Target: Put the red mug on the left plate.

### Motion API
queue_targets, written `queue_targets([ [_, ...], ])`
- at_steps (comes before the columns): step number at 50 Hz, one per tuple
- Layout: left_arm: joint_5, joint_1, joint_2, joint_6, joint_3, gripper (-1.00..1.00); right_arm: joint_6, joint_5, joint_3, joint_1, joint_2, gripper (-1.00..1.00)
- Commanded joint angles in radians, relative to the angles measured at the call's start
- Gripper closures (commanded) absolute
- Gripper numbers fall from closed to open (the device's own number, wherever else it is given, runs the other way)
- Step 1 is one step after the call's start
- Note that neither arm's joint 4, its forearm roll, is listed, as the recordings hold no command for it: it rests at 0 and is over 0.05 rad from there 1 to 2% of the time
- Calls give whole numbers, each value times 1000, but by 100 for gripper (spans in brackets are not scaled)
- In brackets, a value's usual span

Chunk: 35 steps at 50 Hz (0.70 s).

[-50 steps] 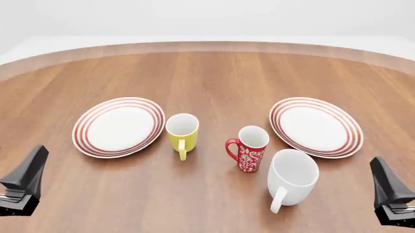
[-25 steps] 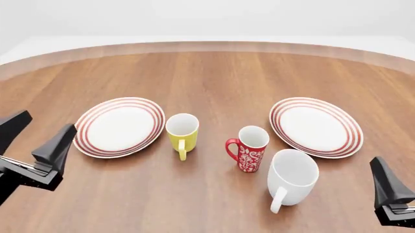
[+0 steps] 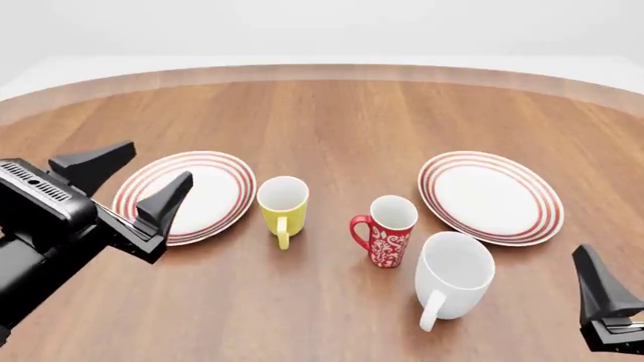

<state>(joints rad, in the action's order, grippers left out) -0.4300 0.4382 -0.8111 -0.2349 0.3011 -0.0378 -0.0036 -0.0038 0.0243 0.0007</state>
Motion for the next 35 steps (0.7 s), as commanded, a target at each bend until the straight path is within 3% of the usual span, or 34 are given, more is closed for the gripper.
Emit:
queue_targets([
  [1,-26,65,-96,-18,50,-100,-2,10,-9,1,0,-100],
  [35,-97,219,-385,-73,202,-100,-2,-4,2,8,0,-100],
])
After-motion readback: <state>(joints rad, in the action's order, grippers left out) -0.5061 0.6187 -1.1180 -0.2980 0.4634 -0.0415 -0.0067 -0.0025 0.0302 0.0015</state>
